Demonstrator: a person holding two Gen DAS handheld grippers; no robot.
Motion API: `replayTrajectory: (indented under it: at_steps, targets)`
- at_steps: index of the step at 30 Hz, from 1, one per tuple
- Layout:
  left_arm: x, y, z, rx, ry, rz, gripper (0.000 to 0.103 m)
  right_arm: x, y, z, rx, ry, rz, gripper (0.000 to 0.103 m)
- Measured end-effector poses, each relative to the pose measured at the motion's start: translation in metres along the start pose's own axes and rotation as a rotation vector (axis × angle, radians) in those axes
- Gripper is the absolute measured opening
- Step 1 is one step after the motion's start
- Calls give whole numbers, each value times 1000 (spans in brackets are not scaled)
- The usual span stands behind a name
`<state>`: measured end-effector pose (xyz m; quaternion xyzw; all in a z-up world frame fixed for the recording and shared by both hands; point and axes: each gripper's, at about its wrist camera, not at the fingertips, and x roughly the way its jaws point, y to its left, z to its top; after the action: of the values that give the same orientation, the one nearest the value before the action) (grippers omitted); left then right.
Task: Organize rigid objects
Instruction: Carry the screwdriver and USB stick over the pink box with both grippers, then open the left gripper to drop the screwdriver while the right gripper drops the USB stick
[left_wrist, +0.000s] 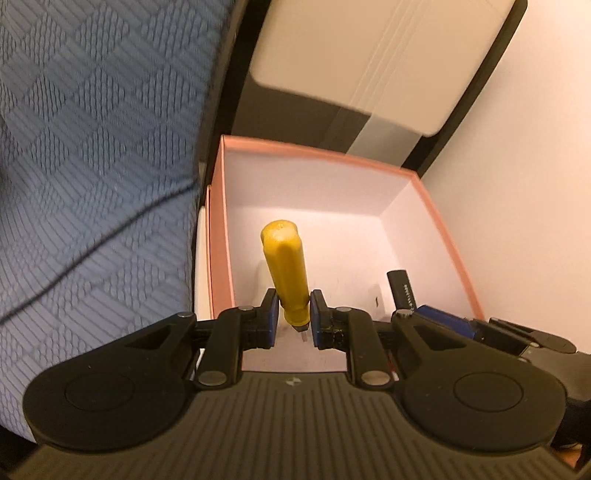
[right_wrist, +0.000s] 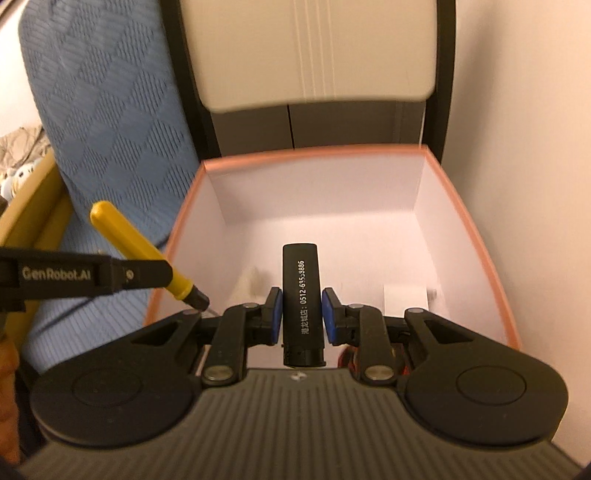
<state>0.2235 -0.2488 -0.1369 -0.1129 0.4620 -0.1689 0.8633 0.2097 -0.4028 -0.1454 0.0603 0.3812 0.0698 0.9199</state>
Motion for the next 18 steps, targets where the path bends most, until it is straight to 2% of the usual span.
replayTrajectory:
  at_steps: [11,18]
  targets:
    - [23,-4,-14,1,60,-2,21,25,-9,-28,28,88,-15,27]
    - [15,-9,-10,29,45,-4,21,24,-12,-28,55,93,-33,28]
